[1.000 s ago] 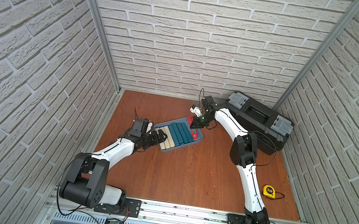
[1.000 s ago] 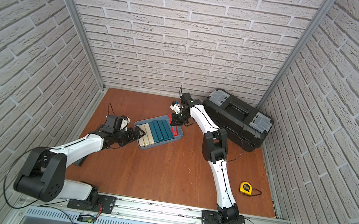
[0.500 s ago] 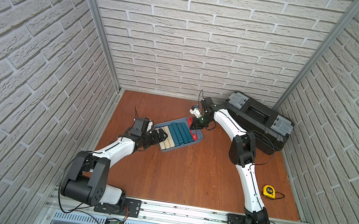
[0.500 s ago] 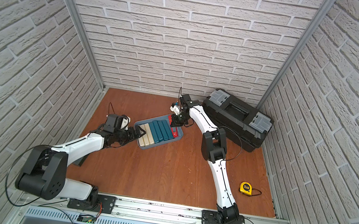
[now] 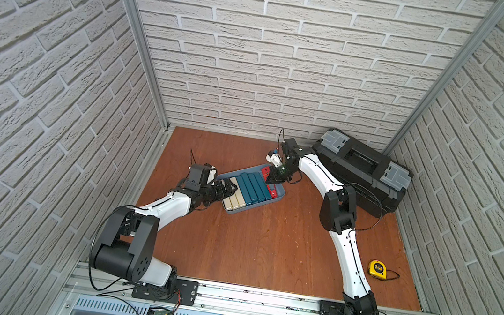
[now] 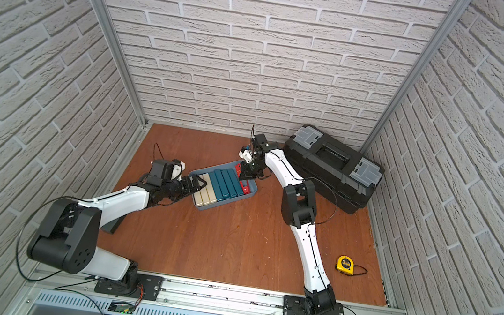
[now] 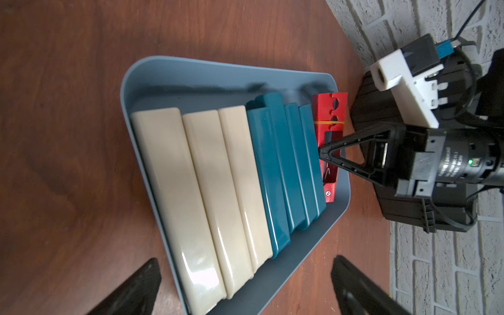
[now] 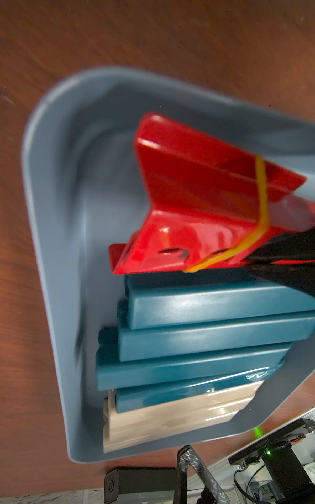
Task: Put the pruning pliers into the storage box
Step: Place the pruning pliers in the storage box.
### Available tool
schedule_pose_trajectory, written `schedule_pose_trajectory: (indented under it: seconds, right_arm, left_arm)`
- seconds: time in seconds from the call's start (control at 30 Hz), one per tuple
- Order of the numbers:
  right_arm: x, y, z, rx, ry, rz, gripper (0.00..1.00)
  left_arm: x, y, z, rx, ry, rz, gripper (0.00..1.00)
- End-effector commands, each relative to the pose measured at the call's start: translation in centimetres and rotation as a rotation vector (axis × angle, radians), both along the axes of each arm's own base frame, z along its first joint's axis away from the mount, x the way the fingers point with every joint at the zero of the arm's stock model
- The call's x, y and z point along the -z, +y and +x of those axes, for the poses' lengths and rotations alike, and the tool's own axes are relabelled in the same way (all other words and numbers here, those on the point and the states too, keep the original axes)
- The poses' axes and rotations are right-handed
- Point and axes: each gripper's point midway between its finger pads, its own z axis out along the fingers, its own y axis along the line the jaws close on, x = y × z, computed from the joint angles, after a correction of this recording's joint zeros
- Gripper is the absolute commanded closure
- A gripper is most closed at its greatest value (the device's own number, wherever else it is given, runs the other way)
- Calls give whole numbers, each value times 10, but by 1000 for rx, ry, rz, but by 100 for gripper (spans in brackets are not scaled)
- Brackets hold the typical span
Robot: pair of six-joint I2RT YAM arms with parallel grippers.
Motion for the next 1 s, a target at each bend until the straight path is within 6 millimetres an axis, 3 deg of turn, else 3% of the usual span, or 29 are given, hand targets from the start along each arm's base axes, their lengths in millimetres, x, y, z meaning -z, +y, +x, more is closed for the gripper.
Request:
schedule_pose_trajectory:
  seconds: [0.0,0.63,0.77,0.97]
  right_arm:
    - [3,1,2,0,6,5,94]
    - [3,-1,3,-5,-3,-15,82]
    - [-4,-5,5,-3,-28,-33,76]
    - [-20,-6,8,-7,-73,-42,76]
  left_arm:
    - [-13,-3,12,5,-53,-22,2]
    - [-15,-3,12,5,-53,-21,2]
    - [-15,-3,12,6,-56,-22,2]
    - [-15,-3,11,6,-56,-20,2]
